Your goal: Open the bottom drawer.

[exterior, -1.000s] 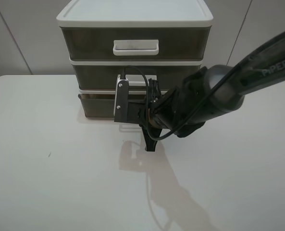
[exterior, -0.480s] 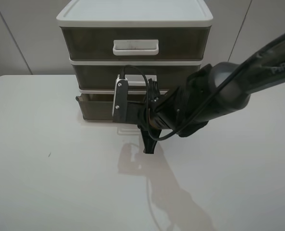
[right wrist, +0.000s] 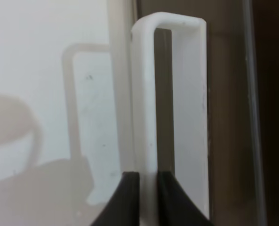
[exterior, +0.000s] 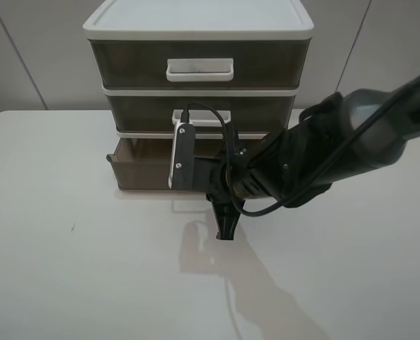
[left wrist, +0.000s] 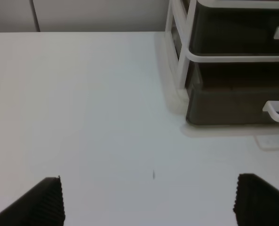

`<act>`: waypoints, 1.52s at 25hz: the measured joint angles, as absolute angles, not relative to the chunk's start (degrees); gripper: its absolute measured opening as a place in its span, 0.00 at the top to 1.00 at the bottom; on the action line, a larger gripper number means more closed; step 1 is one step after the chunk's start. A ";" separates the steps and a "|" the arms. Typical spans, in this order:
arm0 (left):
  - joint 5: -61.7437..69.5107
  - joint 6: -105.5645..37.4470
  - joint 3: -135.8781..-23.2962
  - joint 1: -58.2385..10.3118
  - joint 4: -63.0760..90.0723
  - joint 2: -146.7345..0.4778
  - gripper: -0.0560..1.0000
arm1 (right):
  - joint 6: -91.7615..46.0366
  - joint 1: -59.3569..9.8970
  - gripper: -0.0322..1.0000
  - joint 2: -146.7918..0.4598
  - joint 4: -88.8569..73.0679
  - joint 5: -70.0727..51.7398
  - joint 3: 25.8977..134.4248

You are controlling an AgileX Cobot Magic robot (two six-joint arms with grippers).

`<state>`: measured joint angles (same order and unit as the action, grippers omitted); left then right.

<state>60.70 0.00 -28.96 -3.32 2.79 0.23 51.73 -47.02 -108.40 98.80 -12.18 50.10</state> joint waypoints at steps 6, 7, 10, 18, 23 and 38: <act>60.70 0.00 -28.96 -3.32 2.79 0.23 0.24 | 51.58 -47.08 0.94 -104.96 95.36 -11.45 48.02; 60.70 0.00 -28.96 -3.32 2.79 0.23 0.24 | 51.58 -47.14 0.96 -103.95 94.78 -11.17 47.90; 60.70 0.00 -28.96 -3.32 2.79 0.23 0.24 | 51.58 -47.14 0.97 -102.46 92.18 -10.65 47.23; 60.70 0.00 -28.96 -3.32 2.79 0.23 0.24 | 51.54 -47.14 0.97 -101.90 90.91 -9.04 46.60; 60.70 0.00 -28.96 -3.32 2.79 0.23 0.24 | 51.01 -47.14 0.89 -101.90 90.91 -7.13 46.60; 60.70 0.00 -28.96 -3.32 2.79 0.23 0.24 | 38.16 -48.15 0.32 -92.27 62.09 -11.38 46.40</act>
